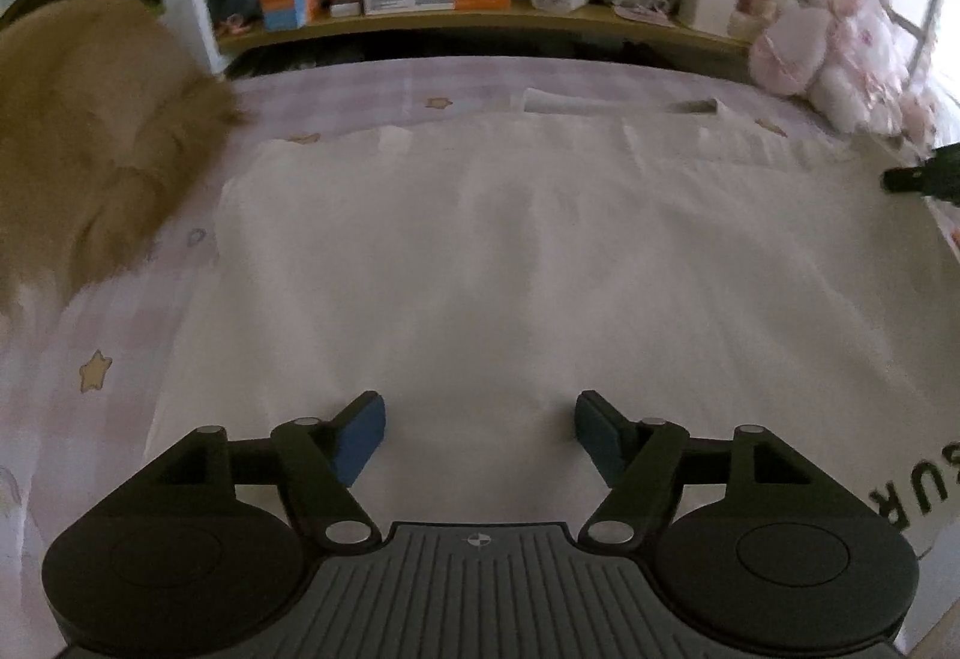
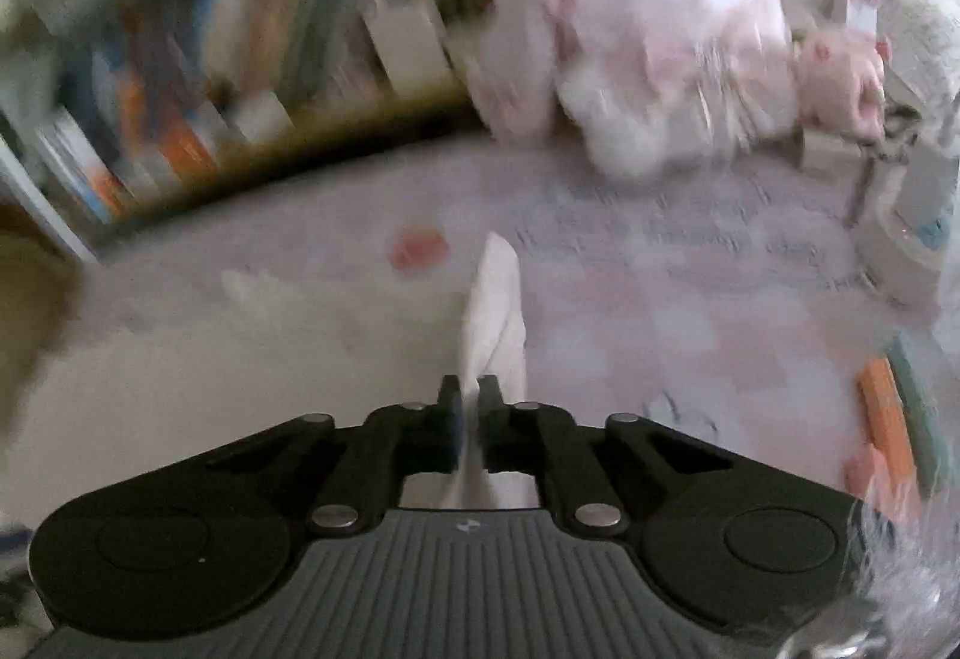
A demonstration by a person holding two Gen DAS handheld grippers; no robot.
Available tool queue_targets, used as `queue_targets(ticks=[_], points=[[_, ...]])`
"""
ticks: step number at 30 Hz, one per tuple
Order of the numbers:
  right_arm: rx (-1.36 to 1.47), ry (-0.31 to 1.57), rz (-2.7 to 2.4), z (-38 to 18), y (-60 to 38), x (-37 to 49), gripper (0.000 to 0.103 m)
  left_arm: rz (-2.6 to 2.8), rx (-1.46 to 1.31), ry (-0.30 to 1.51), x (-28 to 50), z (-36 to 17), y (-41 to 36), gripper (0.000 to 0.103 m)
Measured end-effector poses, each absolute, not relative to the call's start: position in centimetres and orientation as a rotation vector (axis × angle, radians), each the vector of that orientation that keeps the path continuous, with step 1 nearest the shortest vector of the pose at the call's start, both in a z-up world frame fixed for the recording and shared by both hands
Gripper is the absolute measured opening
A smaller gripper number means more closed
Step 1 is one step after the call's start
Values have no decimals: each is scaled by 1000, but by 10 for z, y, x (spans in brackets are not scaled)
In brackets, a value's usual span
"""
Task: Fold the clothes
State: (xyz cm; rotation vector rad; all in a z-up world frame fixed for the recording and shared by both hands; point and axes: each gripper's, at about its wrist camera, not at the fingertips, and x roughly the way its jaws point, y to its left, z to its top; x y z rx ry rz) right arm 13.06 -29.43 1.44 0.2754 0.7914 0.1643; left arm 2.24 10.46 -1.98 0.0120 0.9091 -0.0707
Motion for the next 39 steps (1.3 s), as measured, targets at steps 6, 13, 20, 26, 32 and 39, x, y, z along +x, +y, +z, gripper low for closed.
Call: queue_targets(ticks=[6, 13, 20, 26, 32, 39], points=[[204, 862, 61, -9, -298, 147, 6, -59, -15, 917, 24, -18, 109, 72], [101, 816, 45, -5, -293, 159, 21, -58, 14, 921, 25, -20, 104, 78], [94, 788, -31, 0, -301, 148, 24, -69, 18, 922, 27, -21, 104, 81], [147, 813, 60, 12, -313, 77, 35, -89, 17, 927, 27, -20, 107, 82], [235, 915, 130, 13, -318, 7, 42, -96, -15, 933, 29, -19, 110, 82], [261, 1002, 150, -4, -301, -17, 9, -104, -1, 940, 30, -19, 109, 84]])
